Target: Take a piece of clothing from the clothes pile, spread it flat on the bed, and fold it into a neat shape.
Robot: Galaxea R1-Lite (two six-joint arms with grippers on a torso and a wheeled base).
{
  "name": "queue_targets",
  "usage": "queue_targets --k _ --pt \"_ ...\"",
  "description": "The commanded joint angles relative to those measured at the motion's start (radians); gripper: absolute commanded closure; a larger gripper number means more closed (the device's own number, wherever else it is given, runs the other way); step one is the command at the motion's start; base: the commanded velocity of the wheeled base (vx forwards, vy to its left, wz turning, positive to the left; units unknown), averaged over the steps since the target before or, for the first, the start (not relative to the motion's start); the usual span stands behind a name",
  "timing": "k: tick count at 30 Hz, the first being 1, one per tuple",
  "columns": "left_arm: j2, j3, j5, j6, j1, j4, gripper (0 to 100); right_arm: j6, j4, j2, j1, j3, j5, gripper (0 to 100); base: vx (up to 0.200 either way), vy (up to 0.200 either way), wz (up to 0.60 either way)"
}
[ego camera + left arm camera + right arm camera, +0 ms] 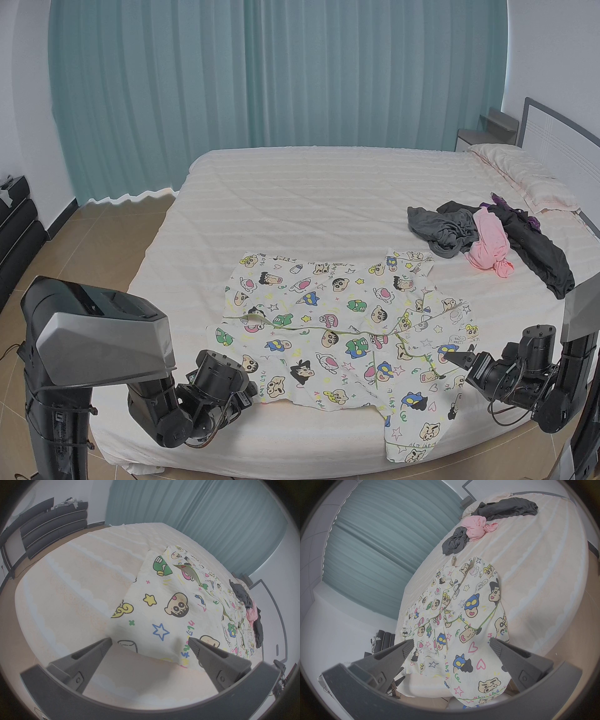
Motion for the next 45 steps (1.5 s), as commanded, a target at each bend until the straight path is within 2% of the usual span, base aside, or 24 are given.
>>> queue_targets --k 1,4,6,9,10,15,19,22,26,31,35,39,43,45 --pt "0.041 -0.049 0.012 0.001 0.012 0.0 0 -0.001 -0.009 -0.009 0.001 0.016 0.0 0 0.0 0.0 0.0" --pt "0.054 -0.061 0.046 0.004 0.024 0.0 0 -0.001 -0.009 -0.011 0.002 0.016 -0.002 0 0.0 0.0 0.0" --pt "0.077 -0.059 0.081 0.043 0.027 0.0 0 0.001 -0.007 -0.009 0.002 0.016 -0.003 0 0.0 0.0 0.0" --pt "0.093 -0.056 0.095 0.085 0.037 -0.004 0 -0.001 -0.006 0.002 0.005 0.016 -0.008 0 0.0 0.0 0.0" --pt "0.093 -0.055 0.098 0.085 0.037 -0.004 100 -0.002 -0.006 0.005 0.01 0.016 -0.017 0 0.0 0.0 0.0" --pt "0.096 -0.047 0.116 0.082 0.044 -0.009 100 -0.012 0.016 0.04 0.013 0.016 -0.051 0 0.0 0.0 0.0" --pt "0.087 -0.007 0.118 0.078 0.067 -0.023 100 -0.101 0.056 0.117 0.015 0.016 -0.106 0 0.0 0.0 0.0" --pt "0.085 0.059 0.115 0.079 0.066 -0.095 100 -0.117 0.071 0.138 0.028 0.016 -0.128 0 0.0 0.0 0.0" --pt "0.091 0.115 0.115 0.095 0.096 -0.225 100 -0.125 0.152 0.138 0.065 0.016 -0.129 0 0.0 0.0 0.0" --pt "0.085 0.207 0.113 0.151 0.103 -0.247 100 -0.125 0.183 0.149 0.102 0.016 -0.123 0 0.0 0.0 0.0" --pt "0.08 0.223 0.113 0.239 0.152 -0.248 100 -0.14 0.172 0.204 0.119 0.016 -0.124 0 0.0 0.0 0.0" --pt "0.064 0.23 0.111 0.28 0.198 -0.248 100 -0.145 0.169 0.229 0.125 0.018 -0.12 0 0.0 0.0 0.0" --pt "0.057 0.232 0.108 0.282 0.196 -0.248 100 -0.15 0.126 0.253 0.133 0.018 -0.092 0 0.0 0.0 0.0" --pt "0.064 0.232 0.102 0.282 0.192 -0.248 100 -0.15 0.048 0.281 0.133 0.018 -0.083 0 0.0 0.0 0.0"
